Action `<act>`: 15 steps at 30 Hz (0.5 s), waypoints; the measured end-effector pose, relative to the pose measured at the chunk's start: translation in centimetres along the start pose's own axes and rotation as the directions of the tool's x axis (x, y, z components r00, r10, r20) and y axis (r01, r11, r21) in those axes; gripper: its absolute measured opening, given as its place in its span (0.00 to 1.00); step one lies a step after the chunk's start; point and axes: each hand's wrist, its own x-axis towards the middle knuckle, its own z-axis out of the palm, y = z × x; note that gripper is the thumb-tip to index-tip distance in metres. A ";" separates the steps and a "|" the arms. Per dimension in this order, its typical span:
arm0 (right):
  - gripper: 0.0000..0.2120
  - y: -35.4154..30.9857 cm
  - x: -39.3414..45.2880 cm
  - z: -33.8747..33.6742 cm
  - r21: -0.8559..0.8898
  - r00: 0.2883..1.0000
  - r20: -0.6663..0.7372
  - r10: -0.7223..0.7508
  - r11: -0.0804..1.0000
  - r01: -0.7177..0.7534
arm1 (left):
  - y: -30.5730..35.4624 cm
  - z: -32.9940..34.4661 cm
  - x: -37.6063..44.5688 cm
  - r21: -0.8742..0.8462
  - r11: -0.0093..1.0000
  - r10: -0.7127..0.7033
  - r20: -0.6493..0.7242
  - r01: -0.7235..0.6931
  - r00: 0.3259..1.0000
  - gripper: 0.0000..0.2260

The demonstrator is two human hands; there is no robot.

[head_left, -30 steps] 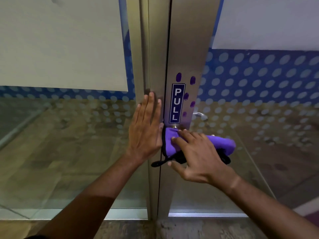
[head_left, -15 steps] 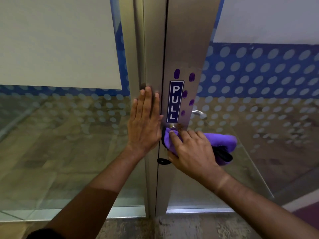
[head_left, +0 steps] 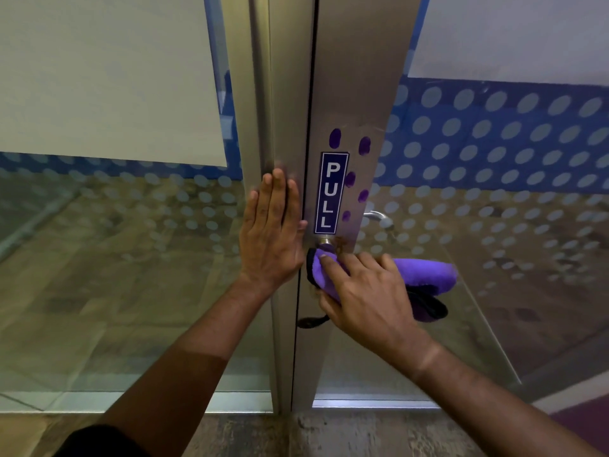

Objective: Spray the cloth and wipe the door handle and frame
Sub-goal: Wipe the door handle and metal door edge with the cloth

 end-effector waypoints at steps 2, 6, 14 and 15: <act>0.22 1.5 -0.8 -0.2 0.026 1.000 0.024 -0.015 1.000 0.015 | -0.1 0.1 0.0 0.010 1.000 0.001 -0.010 -0.001 1.000 0.29; 0.22 1.1 -1.2 0.1 0.037 1.000 0.006 0.028 0.999 -0.028 | 0.0 0.0 0.0 0.007 1.000 0.002 -0.005 -0.002 1.000 0.29; 0.24 -2.1 0.6 0.9 -0.027 0.999 -0.035 0.027 0.999 -0.028 | -0.4 -0.1 -0.1 0.023 1.000 0.020 0.012 -0.020 1.000 0.27; 0.24 -1.2 0.3 0.9 0.001 0.999 -0.047 -0.021 1.000 0.021 | -0.4 -0.1 -0.1 0.026 0.999 0.024 0.008 -0.024 1.000 0.27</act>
